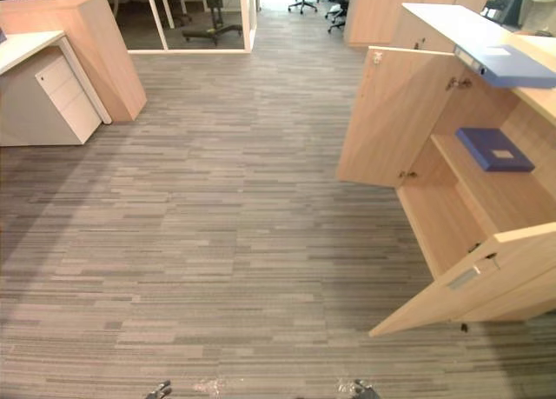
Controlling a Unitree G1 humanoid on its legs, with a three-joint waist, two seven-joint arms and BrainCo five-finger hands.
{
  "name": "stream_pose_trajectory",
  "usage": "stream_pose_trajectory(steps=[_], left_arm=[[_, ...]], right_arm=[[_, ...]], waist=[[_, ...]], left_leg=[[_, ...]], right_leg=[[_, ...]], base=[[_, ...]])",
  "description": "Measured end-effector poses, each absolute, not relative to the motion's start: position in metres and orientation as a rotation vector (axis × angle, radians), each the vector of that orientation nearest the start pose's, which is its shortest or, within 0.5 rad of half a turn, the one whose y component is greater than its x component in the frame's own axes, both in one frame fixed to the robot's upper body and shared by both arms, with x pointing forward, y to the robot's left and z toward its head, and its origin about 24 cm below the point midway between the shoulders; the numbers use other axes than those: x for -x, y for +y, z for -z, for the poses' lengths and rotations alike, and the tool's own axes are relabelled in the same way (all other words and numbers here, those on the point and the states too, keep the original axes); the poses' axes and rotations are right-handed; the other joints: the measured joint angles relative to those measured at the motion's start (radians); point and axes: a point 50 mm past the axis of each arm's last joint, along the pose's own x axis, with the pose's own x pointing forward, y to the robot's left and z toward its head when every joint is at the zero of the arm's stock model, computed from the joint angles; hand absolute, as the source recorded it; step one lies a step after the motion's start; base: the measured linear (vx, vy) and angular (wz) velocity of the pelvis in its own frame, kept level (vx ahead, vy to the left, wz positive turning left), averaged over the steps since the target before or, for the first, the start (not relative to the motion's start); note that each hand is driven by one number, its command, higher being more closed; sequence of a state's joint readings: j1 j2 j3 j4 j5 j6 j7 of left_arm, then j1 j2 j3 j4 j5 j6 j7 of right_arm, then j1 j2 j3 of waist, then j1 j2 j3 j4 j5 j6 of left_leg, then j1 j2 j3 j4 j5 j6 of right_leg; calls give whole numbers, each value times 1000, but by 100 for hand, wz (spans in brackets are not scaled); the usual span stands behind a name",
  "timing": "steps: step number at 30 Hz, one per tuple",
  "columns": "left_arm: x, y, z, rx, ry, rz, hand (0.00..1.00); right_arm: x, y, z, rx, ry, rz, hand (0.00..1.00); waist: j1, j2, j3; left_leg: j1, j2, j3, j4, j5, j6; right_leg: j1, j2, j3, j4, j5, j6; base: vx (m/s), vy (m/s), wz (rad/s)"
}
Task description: Walk over to the cabinet, pick up the folder, carry it to the office cabinet, place the folder inside the office cabinet, then close the office cabinet door
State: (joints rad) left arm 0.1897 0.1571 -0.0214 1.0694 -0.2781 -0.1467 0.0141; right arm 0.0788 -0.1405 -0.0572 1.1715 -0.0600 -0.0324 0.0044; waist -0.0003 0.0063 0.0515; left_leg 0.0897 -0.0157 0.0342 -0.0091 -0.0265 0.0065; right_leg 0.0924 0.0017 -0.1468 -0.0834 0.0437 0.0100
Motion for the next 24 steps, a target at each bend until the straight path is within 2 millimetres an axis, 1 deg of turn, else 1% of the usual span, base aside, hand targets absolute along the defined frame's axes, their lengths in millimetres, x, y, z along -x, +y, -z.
stream_pose_trajectory(steps=[1, 2, 9, 12, 14, 18, 24], left_arm=[[-57, 215, 162, 95, 1082, -291, 0], [-57, 215, 162, 103, 1081, -289, 0], [-67, 210, 155, 143, 1009, -224, 0], [-69, 211, 157, 114, 1024, -206, 0], [-72, 213, 158, 39, 1046, -173, 0], [-78, 213, 157, -47, 1035, -156, 0], [-84, 215, 154, -73, 1003, -184, 0]], right_arm=[[-71, -212, 167, 135, 1213, 105, 0], [-72, -212, 167, 136, 1213, 103, 0], [-75, -211, 167, 171, 1209, 71, 0], [-76, -212, 167, 178, 1208, 70, 0], [-77, -211, 167, 176, 1208, 72, 0], [-78, -211, 167, 167, 1207, 83, 0], [-78, -210, 167, 140, 1204, 109, 0]], waist=[[0, 0, 1], [1, 0, 2], [5, 1, 6], [5, 0, 7], [3, -1, 10], [0, -4, 15], [-2, -12, 26]], left_leg=[[0, 0, 0, -4, 1, -1], [1, 0, 0, -5, 1, -1], [16, -3, 8, -19, 1, -2], [17, -2, 8, -20, -1, -5], [17, -2, 8, -20, -2, -6], [18, -2, 7, -20, 1, -2], [17, -3, 7, -20, 1, -2]], right_leg=[[0, 0, 0, 0, -2, 13], [0, -1, 0, 0, -3, 15], [2, -4, 2, -5, -4, 17], [1, -4, 2, -6, -3, 17], [2, -4, 2, -6, -3, 16], [2, -4, 0, -6, -3, 16], [2, -4, 0, -6, -3, 16]], base=[[31, 8, 0], [36, 12, 0], [-9, 2, -3], [0, 0, 0], [0, 0, 0], [0, 0, 0], [0, 0, 0]])
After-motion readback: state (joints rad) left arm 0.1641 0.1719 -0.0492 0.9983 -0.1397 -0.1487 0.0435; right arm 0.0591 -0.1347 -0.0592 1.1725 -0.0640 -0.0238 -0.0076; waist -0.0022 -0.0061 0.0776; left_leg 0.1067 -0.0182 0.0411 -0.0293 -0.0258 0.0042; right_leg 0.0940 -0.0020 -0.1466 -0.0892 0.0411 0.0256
